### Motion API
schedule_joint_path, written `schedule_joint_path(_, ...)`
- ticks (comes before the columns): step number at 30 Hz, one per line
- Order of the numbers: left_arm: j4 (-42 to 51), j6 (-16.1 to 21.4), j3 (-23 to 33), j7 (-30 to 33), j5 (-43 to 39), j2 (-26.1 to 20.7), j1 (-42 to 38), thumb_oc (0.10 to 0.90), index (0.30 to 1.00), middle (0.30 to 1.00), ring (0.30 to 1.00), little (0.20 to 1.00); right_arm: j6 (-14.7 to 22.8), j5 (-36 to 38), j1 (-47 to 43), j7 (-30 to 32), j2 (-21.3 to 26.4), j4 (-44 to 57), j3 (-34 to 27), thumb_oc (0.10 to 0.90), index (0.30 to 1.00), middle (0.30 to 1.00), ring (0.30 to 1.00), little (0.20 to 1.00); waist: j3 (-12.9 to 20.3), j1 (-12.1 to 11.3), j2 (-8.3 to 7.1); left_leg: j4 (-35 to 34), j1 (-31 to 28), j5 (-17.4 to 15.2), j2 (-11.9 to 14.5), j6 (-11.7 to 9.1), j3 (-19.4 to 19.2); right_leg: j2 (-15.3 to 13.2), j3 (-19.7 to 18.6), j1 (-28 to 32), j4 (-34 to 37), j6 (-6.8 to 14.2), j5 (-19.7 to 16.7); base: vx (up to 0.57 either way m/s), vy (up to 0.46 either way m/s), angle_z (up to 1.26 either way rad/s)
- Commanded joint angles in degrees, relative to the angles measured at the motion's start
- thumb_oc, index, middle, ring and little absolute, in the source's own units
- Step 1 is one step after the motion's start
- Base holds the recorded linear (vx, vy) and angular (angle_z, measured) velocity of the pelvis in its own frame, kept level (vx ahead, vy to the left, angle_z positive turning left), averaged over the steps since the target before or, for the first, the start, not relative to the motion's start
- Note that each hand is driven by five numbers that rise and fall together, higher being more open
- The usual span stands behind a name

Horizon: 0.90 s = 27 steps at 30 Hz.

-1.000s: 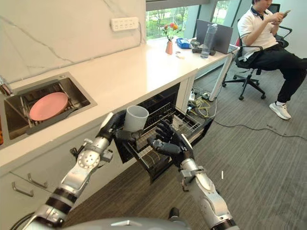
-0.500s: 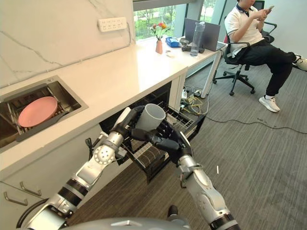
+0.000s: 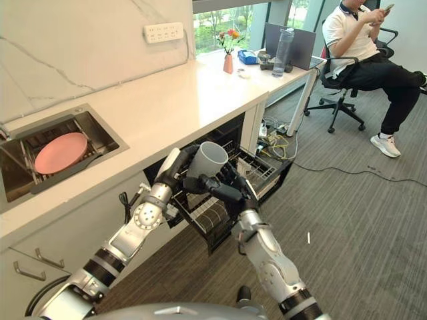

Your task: Place the dishes in the dishwasher.

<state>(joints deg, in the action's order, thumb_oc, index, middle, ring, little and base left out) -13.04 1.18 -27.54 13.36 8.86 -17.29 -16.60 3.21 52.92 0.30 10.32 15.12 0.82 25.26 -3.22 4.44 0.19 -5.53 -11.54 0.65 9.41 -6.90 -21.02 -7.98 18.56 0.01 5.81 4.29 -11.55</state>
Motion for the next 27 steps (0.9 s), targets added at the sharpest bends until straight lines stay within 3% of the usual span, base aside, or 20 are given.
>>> schedule_joint_path(1,-2.2,3.1,-3.2,2.5,4.3,-0.3,-12.1,0.400,0.300,0.300,0.300,0.300,7.0,3.5,-14.7,-2.6,-7.9,7.9,1.5,0.800,0.900,0.900,0.900,0.900,-0.9,-1.3,-0.51,0.5,1.5,-2.9,-2.2,1.3,2.1,-4.9,1.6,3.4,-0.8,7.8,6.4,0.00,0.002,0.04)
schedule_joint_path(5,1.3,3.9,-5.8,0.0,5.8,0.0,-11.1,0.400,0.300,0.300,0.300,0.300,7.7,2.0,-17.3,-0.7,-9.7,7.0,1.5,0.800,0.900,0.900,0.900,0.900,-0.9,-2.0,-0.31,0.5,1.8,-2.6,-2.1,1.3,2.5,-5.2,2.3,3.4,-0.8,7.8,6.3,-0.01,0.004,0.08)
schedule_joint_path(6,0.7,4.3,-11.4,-0.9,7.2,4.2,-12.7,0.400,0.300,0.300,0.300,0.300,8.0,1.5,-18.1,0.6,-10.6,6.5,1.7,0.800,0.900,0.900,0.900,0.900,-1.1,-2.1,-0.24,0.5,1.8,-2.7,-2.1,1.4,2.7,-5.2,2.5,3.4,-0.8,7.8,6.3,-0.02,0.000,0.10)
schedule_joint_path(7,-1.3,3.7,-12.7,0.0,7.0,5.3,-14.6,0.400,0.300,0.300,0.300,0.300,7.3,0.2,-19.0,2.1,-10.8,4.4,2.1,0.800,0.900,0.900,0.900,0.900,-1.0,-2.0,-0.38,0.5,2.2,-2.6,-2.1,1.4,2.8,-5.2,2.4,3.2,-0.8,7.8,6.2,-0.03,0.004,0.13)
schedule_joint_path(8,-5.1,2.9,-13.0,3.3,6.0,6.7,-17.3,0.400,0.300,0.300,0.300,0.300,8.0,0.8,-19.8,3.6,-12.0,1.7,3.2,0.800,0.900,0.900,0.900,0.900,-1.2,-2.1,-0.66,0.5,2.7,-2.6,-2.5,1.5,3.1,-5.3,2.3,3.0,-0.8,7.8,5.8,-0.03,0.004,0.11)
schedule_joint_path(11,-8.1,2.6,-14.6,4.8,6.3,7.6,-19.6,0.400,0.300,0.300,0.300,0.300,8.0,-0.2,-22.3,4.6,-13.1,-1.4,4.3,0.800,0.900,0.900,0.900,0.900,-1.1,-2.1,-0.73,0.5,3.0,-2.7,-2.7,1.6,3.4,-5.5,2.4,3.1,-0.8,7.7,5.6,-0.01,0.003,0.03)
schedule_joint_path(17,-7.9,3.5,-16.5,6.0,6.3,7.6,-21.4,0.400,0.300,0.300,0.300,0.300,9.6,-1.1,-26.4,7.7,-16.2,-7.4,3.7,0.800,0.900,0.900,0.900,0.900,-1.2,-2.8,-0.54,0.5,3.3,-2.6,-2.7,1.6,4.3,-5.6,3.1,3.3,-0.8,7.7,5.5,0.00,0.001,0.01)
schedule_joint_path(18,-7.3,3.6,-16.8,6.0,6.1,7.6,-21.4,0.400,0.300,0.300,0.300,0.300,9.9,-1.0,-26.9,8.3,-16.8,-8.1,3.5,0.569,0.554,0.554,0.554,0.554,-1.2,-2.9,-0.54,0.5,3.4,-2.5,-2.7,1.6,4.4,-5.6,3.3,3.3,-0.8,7.7,5.6,0.01,0.006,0.08)
schedule_joint_path(19,-6.9,3.8,-17.1,6.1,6.0,7.5,-21.3,0.400,0.300,0.300,0.300,0.300,10.3,-1.1,-27.2,8.9,-17.3,-8.7,3.4,0.525,0.488,0.488,0.488,0.488,-1.2,-3.1,-0.46,0.5,3.5,-2.4,-2.7,1.6,4.6,-5.7,3.5,3.4,-0.8,7.7,5.6,0.00,0.008,0.10)
schedule_joint_path(20,-6.7,3.7,-17.3,6.1,5.9,7.5,-21.3,0.400,0.300,0.300,0.300,0.300,10.6,-1.2,-27.7,9.5,-17.7,-9.4,3.2,0.438,0.356,0.356,0.356,0.356,-1.2,-3.2,-0.44,0.5,3.5,-2.4,-2.7,1.6,4.8,-5.7,3.6,3.4,-0.8,7.7,5.6,0.00,0.008,0.11)
schedule_joint_path(21,-6.4,3.7,-17.5,6.2,5.7,7.5,-21.3,0.400,0.300,0.300,0.300,0.300,11.2,-1.2,-28.2,10.3,-18.5,-10.0,2.7,0.400,0.300,0.300,0.300,0.300,-1.2,-3.4,-0.41,0.5,3.6,-2.4,-2.7,1.6,5.0,-5.7,3.8,3.4,-0.8,7.7,5.6,0.00,0.008,0.12)
schedule_joint_path(27,-6.2,3.8,-18.0,6.9,4.6,7.9,-21.4,0.400,0.300,0.300,0.300,0.300,12.7,-2.3,-29.0,13.4,-19.9,-10.6,1.3,0.400,0.300,0.300,0.300,0.300,-1.2,-3.9,-0.35,0.5,4.0,-2.2,-2.7,1.5,5.6,-5.9,4.4,3.4,-0.8,7.7,5.7,0.00,0.008,0.09)
